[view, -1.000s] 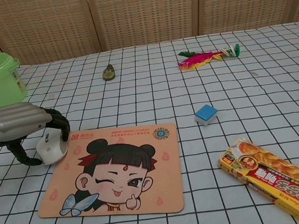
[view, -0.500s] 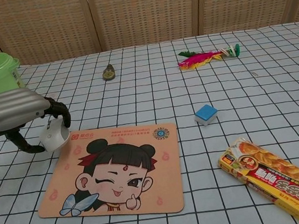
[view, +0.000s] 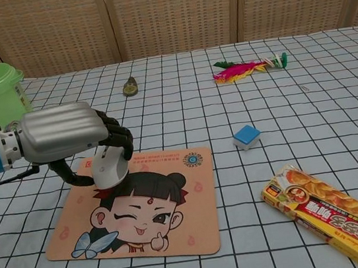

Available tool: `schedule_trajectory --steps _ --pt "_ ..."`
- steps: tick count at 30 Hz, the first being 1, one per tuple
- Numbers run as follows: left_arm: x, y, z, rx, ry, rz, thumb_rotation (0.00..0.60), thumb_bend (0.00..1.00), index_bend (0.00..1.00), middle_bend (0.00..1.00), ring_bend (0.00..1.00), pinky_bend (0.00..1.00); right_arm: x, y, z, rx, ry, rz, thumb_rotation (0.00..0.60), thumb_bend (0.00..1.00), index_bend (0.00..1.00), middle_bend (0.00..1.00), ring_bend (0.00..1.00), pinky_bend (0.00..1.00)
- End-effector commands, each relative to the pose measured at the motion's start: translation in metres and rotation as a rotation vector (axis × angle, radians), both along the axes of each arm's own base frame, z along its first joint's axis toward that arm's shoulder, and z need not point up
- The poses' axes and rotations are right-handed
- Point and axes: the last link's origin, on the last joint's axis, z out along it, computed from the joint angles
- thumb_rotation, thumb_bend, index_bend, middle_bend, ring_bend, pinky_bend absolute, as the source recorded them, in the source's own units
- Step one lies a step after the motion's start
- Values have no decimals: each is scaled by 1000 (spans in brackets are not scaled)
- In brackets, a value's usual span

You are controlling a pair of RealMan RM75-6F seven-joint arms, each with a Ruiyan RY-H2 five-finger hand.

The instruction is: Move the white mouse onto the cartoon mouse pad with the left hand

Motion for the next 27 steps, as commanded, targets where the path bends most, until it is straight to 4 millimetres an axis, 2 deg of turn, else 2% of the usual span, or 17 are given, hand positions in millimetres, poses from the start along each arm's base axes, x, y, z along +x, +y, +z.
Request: schedule_trajectory --steps 1,7,14,19,21,25,27 --pt "10 -2 -10 -30 -5 -39 600 397 645 386 299 377 -2 -1 1 -1 -2 -6 600 75 143 0 0 0" --pt "24 -4 -26 -71 -3 -74 600 397 645 386 299 376 -4 -2 3 -6 -9 -15 600 75 143 0 0 0" --pt "23 -4 -33 -89 19 -88 600 396 636 383 299 372 -7 -3 4 -9 -11 -23 600 75 143 0 0 0" --pt "24 -5 -34 -93 23 -99 600 394 595 341 284 345 -7 -4 4 -8 -11 -24 600 75 148 0 0 0" --pt "24 -5 -34 -94 23 -100 600 393 546 295 245 313 -7 -3 4 -10 -11 -24 600 75 149 0 0 0" --pt "23 -7 -33 -109 30 -102 600 385 353 94 119 230 -6 -3 4 -11 -12 -22 600 75 154 0 0 0" --pt "22 -8 -32 -110 29 -101 600 378 304 31 67 183 -6 -3 4 -9 -10 -21 600 75 155 0 0 0"
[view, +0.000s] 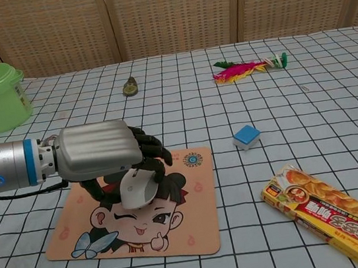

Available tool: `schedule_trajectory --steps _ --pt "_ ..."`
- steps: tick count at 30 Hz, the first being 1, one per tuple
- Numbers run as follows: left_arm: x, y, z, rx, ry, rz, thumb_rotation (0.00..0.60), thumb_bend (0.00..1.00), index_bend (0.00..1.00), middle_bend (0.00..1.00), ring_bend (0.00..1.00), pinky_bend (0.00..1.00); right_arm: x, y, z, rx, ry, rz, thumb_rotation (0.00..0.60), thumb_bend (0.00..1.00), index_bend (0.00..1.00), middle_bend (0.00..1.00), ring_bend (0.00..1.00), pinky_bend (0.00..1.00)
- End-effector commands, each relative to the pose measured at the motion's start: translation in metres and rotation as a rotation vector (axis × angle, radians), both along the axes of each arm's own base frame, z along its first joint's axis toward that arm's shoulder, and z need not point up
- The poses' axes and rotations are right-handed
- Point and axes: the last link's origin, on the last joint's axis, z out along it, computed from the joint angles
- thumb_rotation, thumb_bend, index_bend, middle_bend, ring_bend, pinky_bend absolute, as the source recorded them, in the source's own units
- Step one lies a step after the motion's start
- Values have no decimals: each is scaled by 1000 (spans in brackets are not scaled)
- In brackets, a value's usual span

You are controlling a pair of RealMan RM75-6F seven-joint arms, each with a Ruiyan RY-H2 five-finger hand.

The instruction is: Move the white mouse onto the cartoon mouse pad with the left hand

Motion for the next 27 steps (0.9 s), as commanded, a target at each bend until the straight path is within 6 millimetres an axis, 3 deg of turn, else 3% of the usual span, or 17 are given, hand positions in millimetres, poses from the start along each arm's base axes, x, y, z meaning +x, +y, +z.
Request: schedule_trajectory --steps 1,12,22,27 --pt "-1 -1 2 -4 -2 5 600 373 287 11 44 166 0 0 -1 2 1 2 600 75 155 0 0 0" --pt "-8 -8 18 2 -37 25 600 358 213 0 0 122 3 1 -4 13 10 12 600 75 155 0 0 0" --pt "-34 -25 66 177 -232 236 600 335 172 0 0 104 7 3 -8 31 13 29 600 76 154 0 0 0" --pt "-66 -48 97 311 -309 416 600 308 114 0 0 37 11 5 -11 45 18 44 600 76 155 0 0 0"
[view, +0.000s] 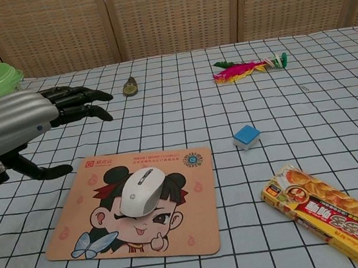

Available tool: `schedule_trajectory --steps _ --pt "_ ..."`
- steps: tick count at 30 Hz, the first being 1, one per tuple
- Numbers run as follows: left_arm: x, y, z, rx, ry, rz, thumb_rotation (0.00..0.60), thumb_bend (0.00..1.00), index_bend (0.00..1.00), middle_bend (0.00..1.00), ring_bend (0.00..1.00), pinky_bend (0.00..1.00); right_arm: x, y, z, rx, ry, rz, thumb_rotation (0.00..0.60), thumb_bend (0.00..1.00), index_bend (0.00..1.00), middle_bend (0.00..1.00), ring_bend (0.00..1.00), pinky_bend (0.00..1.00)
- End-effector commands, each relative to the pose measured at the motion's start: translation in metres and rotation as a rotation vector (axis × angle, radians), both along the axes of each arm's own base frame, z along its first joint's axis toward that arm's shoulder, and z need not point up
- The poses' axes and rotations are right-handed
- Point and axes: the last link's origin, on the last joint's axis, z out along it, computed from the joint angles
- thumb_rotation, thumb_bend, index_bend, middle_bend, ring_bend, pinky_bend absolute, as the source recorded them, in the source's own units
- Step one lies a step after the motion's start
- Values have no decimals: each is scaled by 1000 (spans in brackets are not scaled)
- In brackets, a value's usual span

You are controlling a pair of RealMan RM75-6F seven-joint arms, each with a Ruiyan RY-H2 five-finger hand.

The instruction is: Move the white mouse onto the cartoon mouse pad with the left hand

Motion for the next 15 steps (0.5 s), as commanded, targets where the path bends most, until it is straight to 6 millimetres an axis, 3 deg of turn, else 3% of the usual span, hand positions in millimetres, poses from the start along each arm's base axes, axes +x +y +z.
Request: schedule_trajectory --steps 1,7,15 --pt "-29 -19 30 132 -51 155 600 300 98 0 0 19 2 1 -2 7 3 8 600 76 154 0 0 0" --pt "-72 -70 61 321 -159 433 600 251 16 0 0 0 7 3 -8 27 17 24 600 75 153 0 0 0" --pt "-105 -118 75 445 -194 640 600 232 0 0 0 0 12 5 -12 36 35 41 600 75 153 0 0 0"
